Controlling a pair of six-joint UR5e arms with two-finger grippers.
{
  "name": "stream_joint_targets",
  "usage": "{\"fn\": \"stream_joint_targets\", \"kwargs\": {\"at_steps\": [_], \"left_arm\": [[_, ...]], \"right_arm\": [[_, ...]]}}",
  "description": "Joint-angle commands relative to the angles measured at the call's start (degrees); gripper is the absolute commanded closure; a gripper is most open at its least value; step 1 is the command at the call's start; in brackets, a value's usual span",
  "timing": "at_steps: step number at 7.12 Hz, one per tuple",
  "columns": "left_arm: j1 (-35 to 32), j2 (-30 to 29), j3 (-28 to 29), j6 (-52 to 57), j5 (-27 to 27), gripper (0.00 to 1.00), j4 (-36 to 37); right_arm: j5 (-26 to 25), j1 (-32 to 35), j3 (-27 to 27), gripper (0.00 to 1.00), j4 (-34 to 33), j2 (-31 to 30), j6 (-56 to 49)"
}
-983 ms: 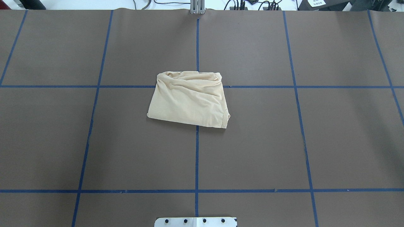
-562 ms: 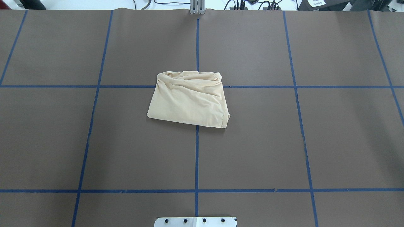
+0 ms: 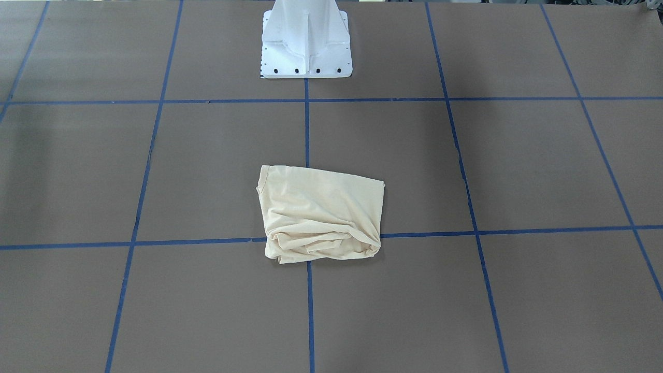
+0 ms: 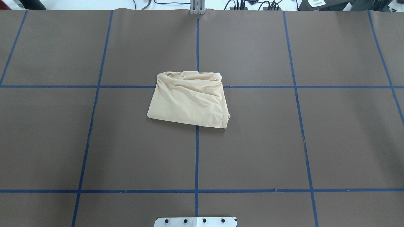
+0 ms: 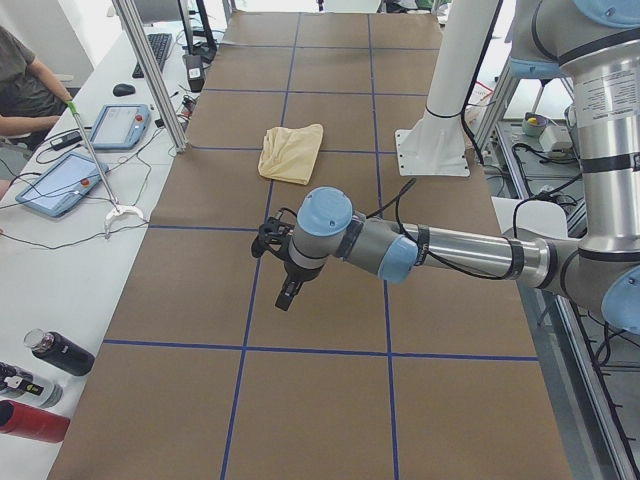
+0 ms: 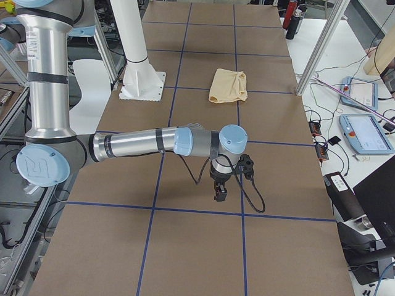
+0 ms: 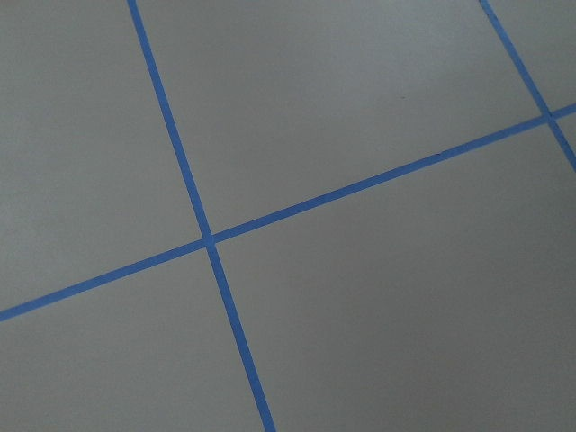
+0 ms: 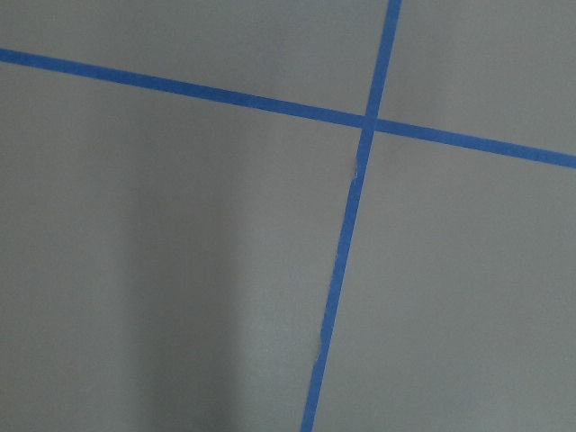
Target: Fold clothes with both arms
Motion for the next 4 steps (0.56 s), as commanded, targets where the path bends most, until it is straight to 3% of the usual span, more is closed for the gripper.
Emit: {"fn": "stream_joint_targets", "kwargs": {"at_steps": [1, 3, 4], "left_arm": [[-0.06, -0.02, -0.22, -0.59, -0.12, 0.00, 0.39], [-0.06, -0.20, -0.65, -5.77, -0.56, 0.00, -0.05], [-0.06, -0.11, -0.22, -5.69, -0.83, 0.00, 0.12]], "right_arm": [[0.09, 0.00, -0.76, 0.00, 4.84, -0.32, 7.34], [-0.08, 0.00, -7.06, 0.00, 20.27, -1.37, 16.96], [0.09, 0.00, -8.57, 0.00, 24.71, -1.29, 19.08]]}}
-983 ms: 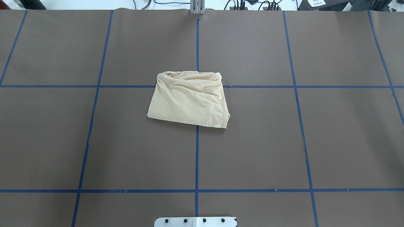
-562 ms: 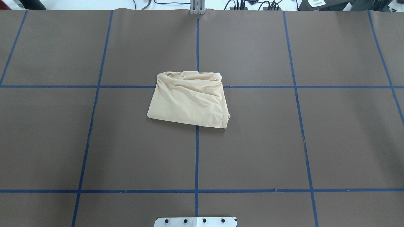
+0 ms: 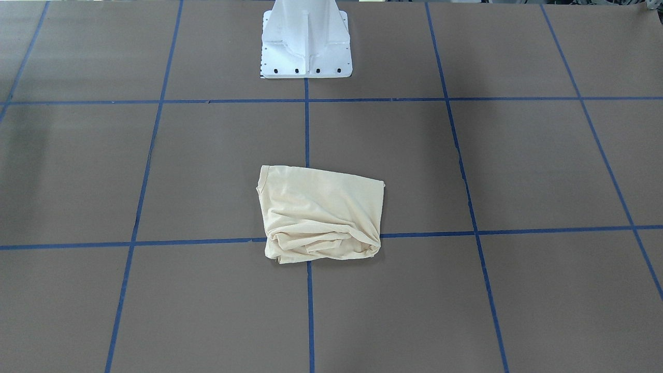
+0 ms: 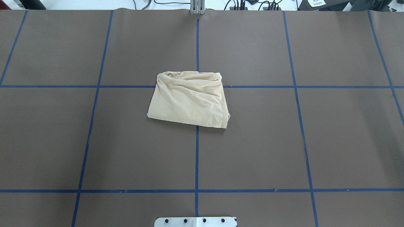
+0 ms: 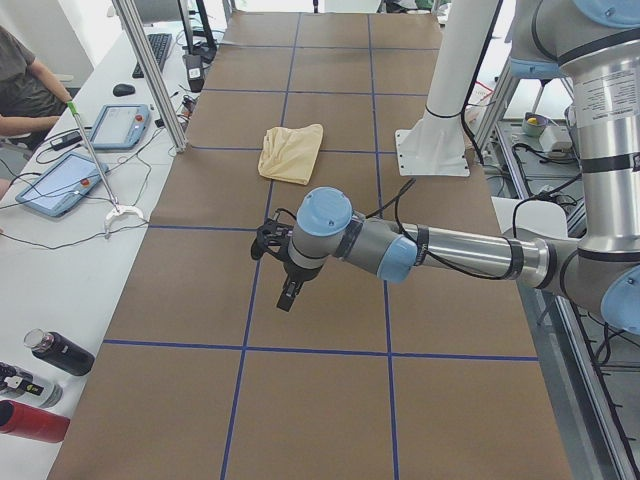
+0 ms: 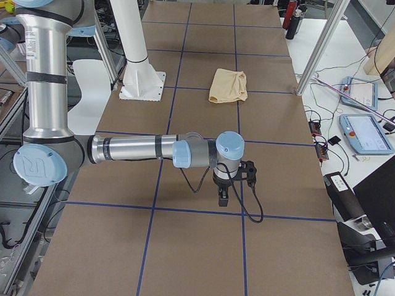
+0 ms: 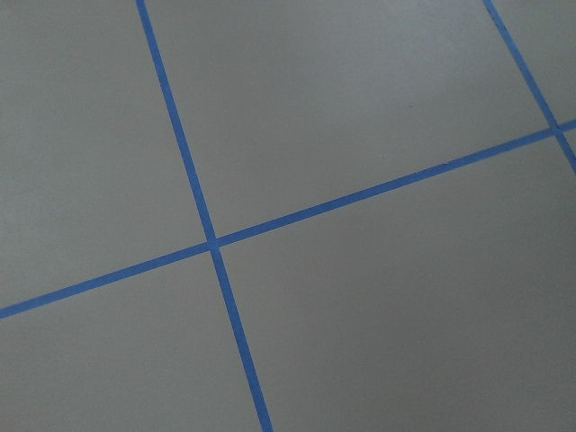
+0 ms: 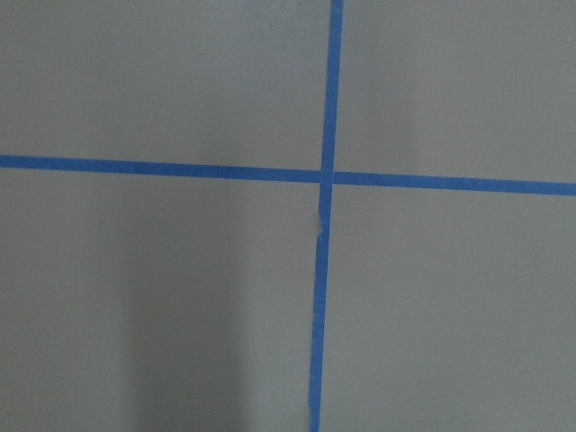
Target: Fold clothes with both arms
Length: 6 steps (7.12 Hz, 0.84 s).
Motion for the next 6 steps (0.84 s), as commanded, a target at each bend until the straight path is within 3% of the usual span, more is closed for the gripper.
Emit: {"fn": "stream_joint_targets", "kwargs": {"at_steps": [1, 6], "left_arm": [[-0.03, -0.05, 0.33, -0.80, -0.38, 0.00, 0.11], [0.06, -0.05, 0.24, -0.80, -0.38, 0.00, -0.07]], "right_arm": [[1.05, 0.08, -2.34, 0.00, 7.42, -0.46, 4.57], [2.47, 0.09, -2.08, 0.00, 7.51, -1.07, 4.58]]}}
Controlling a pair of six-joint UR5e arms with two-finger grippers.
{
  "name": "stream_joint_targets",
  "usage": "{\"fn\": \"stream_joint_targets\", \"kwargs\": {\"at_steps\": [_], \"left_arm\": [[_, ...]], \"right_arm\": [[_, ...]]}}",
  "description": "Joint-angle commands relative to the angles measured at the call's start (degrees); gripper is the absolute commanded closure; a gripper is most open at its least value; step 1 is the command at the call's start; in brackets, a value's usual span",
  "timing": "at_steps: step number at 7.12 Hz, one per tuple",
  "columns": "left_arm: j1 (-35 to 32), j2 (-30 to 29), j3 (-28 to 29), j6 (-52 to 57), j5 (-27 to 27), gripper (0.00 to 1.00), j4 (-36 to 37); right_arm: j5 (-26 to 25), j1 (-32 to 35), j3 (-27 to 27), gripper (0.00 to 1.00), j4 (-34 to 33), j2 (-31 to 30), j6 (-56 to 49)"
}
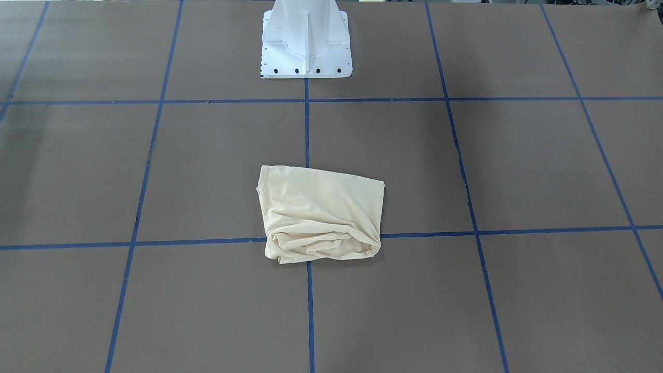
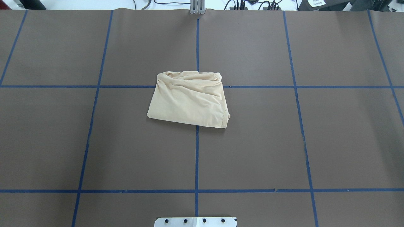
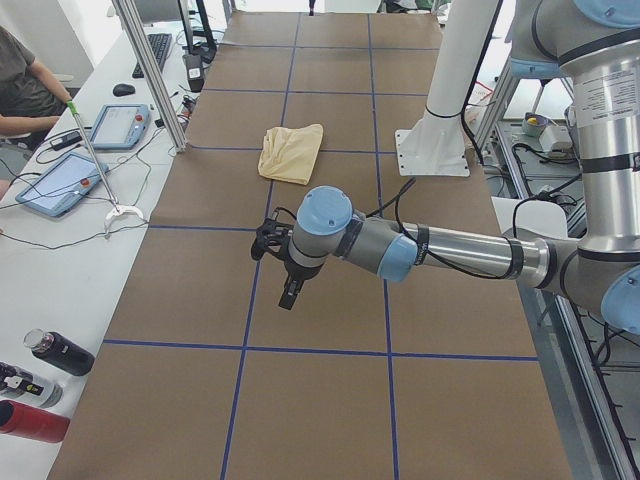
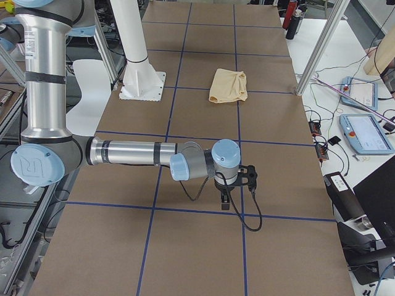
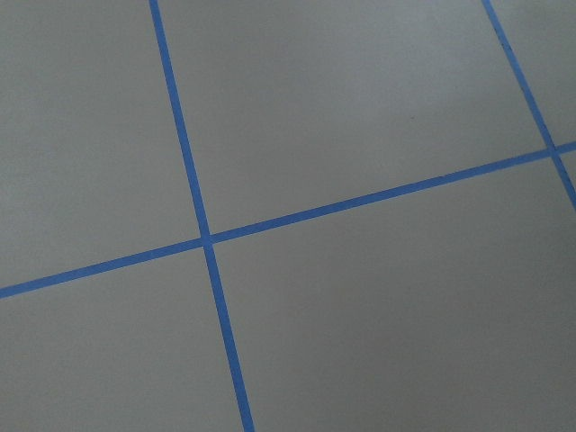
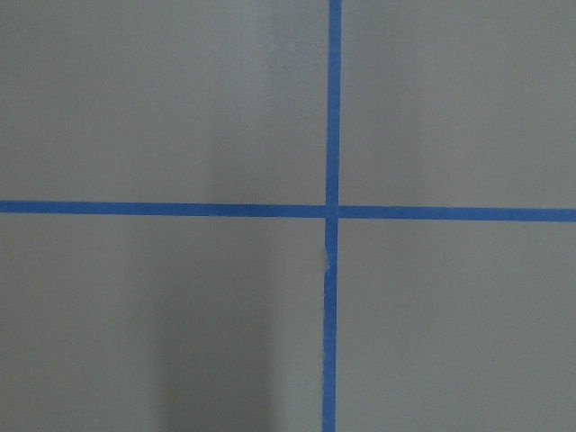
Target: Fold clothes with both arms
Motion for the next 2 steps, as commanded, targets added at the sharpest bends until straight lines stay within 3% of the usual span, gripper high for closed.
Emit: {"fn": "stream_joint_targets", "kwargs": {"at_steps": [1, 2], "left_arm": [[0.01, -0.05, 0.12, 0.00, 0.01, 0.00, -0.13], [0.10, -0.14, -0.14, -0.09, 0.18, 0.00, -0.13]], "right_arm": [[0.46, 0.00, 0.07, 0.00, 0.10, -0.40, -0.04], [0.37, 0.00, 0.07, 0.00, 0.02, -0.40, -0.04]]}}
